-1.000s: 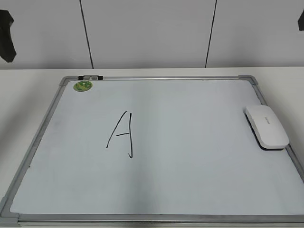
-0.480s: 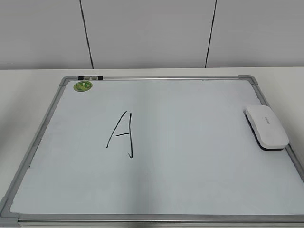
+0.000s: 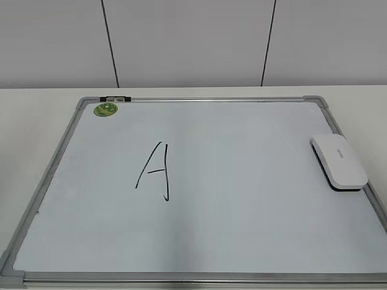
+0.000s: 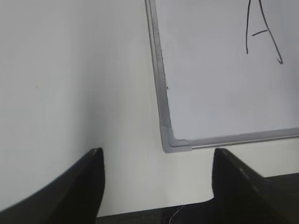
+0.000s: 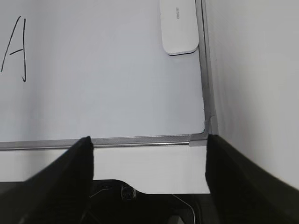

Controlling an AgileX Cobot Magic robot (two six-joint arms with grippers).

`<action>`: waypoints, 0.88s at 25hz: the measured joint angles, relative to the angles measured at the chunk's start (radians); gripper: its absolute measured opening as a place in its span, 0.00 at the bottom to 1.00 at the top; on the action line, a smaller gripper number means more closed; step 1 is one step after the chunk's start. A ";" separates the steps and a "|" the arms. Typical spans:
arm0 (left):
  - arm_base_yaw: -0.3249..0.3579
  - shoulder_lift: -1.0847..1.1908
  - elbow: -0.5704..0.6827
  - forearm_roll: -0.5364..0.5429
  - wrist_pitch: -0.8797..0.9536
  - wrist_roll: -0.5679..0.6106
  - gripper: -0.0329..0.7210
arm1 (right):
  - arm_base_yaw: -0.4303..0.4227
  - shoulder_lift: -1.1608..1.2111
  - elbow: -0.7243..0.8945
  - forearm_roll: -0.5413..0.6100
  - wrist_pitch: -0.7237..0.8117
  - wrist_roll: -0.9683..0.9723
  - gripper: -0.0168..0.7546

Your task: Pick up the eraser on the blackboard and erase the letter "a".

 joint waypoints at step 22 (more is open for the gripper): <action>-0.019 -0.639 0.440 0.139 -0.068 -0.052 0.73 | 0.032 -0.589 0.434 -0.129 -0.013 -0.101 0.74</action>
